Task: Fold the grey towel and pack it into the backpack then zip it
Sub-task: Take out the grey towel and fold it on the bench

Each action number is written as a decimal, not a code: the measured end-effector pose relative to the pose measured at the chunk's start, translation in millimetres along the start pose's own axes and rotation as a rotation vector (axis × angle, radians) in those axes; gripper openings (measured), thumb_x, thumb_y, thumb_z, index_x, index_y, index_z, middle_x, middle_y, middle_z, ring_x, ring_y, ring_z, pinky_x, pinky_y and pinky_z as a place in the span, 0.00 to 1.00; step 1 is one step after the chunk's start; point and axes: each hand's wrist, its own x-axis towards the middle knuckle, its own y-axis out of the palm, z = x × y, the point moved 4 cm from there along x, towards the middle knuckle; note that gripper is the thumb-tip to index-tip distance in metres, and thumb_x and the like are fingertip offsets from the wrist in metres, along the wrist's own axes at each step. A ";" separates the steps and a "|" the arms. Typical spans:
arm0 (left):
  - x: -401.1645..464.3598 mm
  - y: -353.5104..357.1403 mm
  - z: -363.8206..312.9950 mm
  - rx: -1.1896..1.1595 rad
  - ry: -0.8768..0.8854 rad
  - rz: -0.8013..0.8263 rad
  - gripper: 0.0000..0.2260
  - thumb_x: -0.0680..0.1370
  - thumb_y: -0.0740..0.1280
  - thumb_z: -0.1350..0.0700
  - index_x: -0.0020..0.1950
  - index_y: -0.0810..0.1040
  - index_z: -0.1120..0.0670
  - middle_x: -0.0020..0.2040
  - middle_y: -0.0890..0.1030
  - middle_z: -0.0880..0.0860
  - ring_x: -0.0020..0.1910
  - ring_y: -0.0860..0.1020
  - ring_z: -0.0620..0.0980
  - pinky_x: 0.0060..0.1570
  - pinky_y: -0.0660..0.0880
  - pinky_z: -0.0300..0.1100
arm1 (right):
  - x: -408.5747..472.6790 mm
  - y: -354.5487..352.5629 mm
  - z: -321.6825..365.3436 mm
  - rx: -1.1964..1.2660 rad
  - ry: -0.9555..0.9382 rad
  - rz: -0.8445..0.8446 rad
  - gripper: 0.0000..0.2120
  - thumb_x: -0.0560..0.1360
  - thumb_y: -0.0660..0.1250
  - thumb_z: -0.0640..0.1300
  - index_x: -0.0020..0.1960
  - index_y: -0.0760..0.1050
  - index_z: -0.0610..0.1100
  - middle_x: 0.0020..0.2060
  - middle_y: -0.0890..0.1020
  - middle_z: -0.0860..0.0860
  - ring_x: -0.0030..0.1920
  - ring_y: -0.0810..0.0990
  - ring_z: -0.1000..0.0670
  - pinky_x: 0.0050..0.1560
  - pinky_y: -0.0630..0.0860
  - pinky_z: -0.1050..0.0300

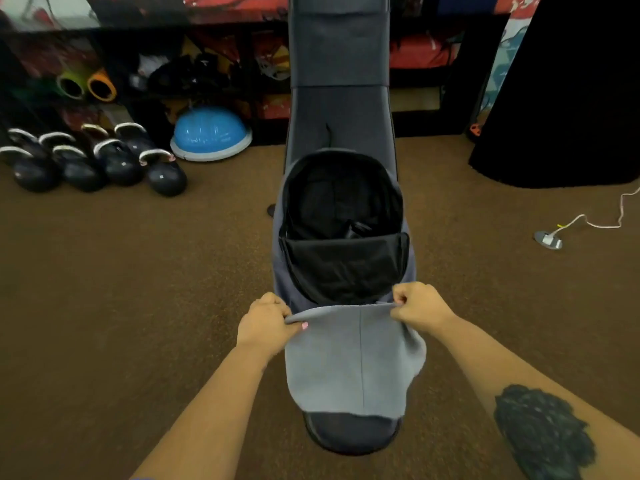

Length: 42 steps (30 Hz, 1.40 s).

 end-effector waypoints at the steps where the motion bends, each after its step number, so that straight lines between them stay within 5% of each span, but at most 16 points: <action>1: -2.6 -14.8 -4.6 0.008 0.037 0.005 0.12 0.73 0.67 0.42 0.41 0.76 0.50 0.51 0.72 0.49 0.50 0.72 0.48 0.44 0.71 0.42 | -3.3 -13.0 8.9 0.003 -0.019 -0.017 0.16 0.67 0.64 0.34 0.30 0.59 0.45 0.26 0.65 0.50 0.29 0.64 0.52 0.30 0.60 0.58; 4: -9.6 -65.4 -19.2 -0.015 0.131 -0.001 0.12 0.74 0.66 0.43 0.45 0.79 0.51 0.52 0.75 0.48 0.52 0.73 0.48 0.50 0.73 0.43 | -12.5 -56.4 37.2 -0.050 -0.059 -0.078 0.15 0.73 0.66 0.42 0.34 0.62 0.47 0.29 0.70 0.50 0.33 0.70 0.48 0.34 0.64 0.55; 7: -20.2 -120.3 -35.8 -0.083 0.183 -0.045 0.09 0.74 0.67 0.47 0.40 0.75 0.51 0.46 0.77 0.49 0.46 0.75 0.49 0.44 0.71 0.41 | -26.1 -102.2 68.3 -0.143 -0.126 -0.139 0.13 0.74 0.67 0.52 0.38 0.65 0.48 0.32 0.76 0.50 0.38 0.75 0.47 0.46 0.62 0.55; 11: -33.7 -196.7 -53.4 -0.200 0.128 -0.135 0.16 0.74 0.68 0.50 0.32 0.66 0.53 0.30 0.71 0.51 0.31 0.70 0.48 0.32 0.66 0.43 | -46.2 -162.7 111.3 -0.211 -0.189 -0.107 0.12 0.70 0.70 0.55 0.38 0.68 0.54 0.32 0.74 0.57 0.44 0.76 0.49 0.52 0.58 0.54; 21: -56.9 -337.6 -101.3 -0.079 0.133 -0.303 0.15 0.73 0.69 0.48 0.30 0.67 0.50 0.30 0.73 0.51 0.32 0.72 0.50 0.32 0.66 0.44 | -68.3 -253.6 159.8 -0.790 -0.091 -0.041 0.13 0.72 0.67 0.58 0.49 0.78 0.50 0.43 0.78 0.53 0.49 0.74 0.48 0.58 0.61 0.48; 28: -70.3 -380.9 -102.3 0.166 0.116 -0.366 0.16 0.73 0.68 0.44 0.32 0.66 0.49 0.33 0.73 0.49 0.37 0.73 0.49 0.32 0.65 0.44 | -77.2 -302.0 144.3 -0.638 -0.021 -0.186 0.10 0.74 0.65 0.56 0.43 0.72 0.50 0.42 0.76 0.51 0.45 0.72 0.48 0.52 0.62 0.50; 33: -69.3 -385.1 -87.3 0.244 0.060 -0.332 0.15 0.72 0.68 0.42 0.34 0.67 0.48 0.34 0.74 0.47 0.37 0.73 0.48 0.32 0.65 0.43 | -78.4 -331.3 126.8 -0.334 0.068 -0.344 0.11 0.72 0.69 0.58 0.39 0.75 0.52 0.37 0.77 0.53 0.45 0.74 0.49 0.60 0.70 0.44; 36: -66.8 -381.4 -73.4 0.237 0.008 -0.282 0.14 0.71 0.69 0.40 0.34 0.69 0.47 0.37 0.77 0.49 0.39 0.75 0.49 0.33 0.68 0.43 | -81.1 -341.3 115.2 -0.108 0.090 -0.464 0.17 0.71 0.70 0.58 0.33 0.73 0.47 0.31 0.75 0.51 0.37 0.75 0.48 0.44 0.75 0.50; 38: -65.1 -376.7 -65.9 0.224 -0.021 -0.219 0.13 0.71 0.69 0.39 0.35 0.71 0.46 0.39 0.77 0.50 0.41 0.76 0.49 0.35 0.69 0.43 | -85.8 -344.8 112.6 0.029 0.090 -0.509 0.20 0.71 0.70 0.56 0.32 0.70 0.42 0.28 0.73 0.47 0.30 0.72 0.48 0.32 0.69 0.55; 42: -61.2 -361.9 -72.1 0.056 0.024 -0.042 0.10 0.71 0.70 0.42 0.39 0.77 0.48 0.41 0.79 0.48 0.43 0.76 0.47 0.35 0.68 0.38 | -89.8 -348.4 119.0 0.117 0.080 -0.528 0.22 0.71 0.71 0.55 0.32 0.65 0.41 0.26 0.68 0.47 0.28 0.67 0.49 0.29 0.64 0.57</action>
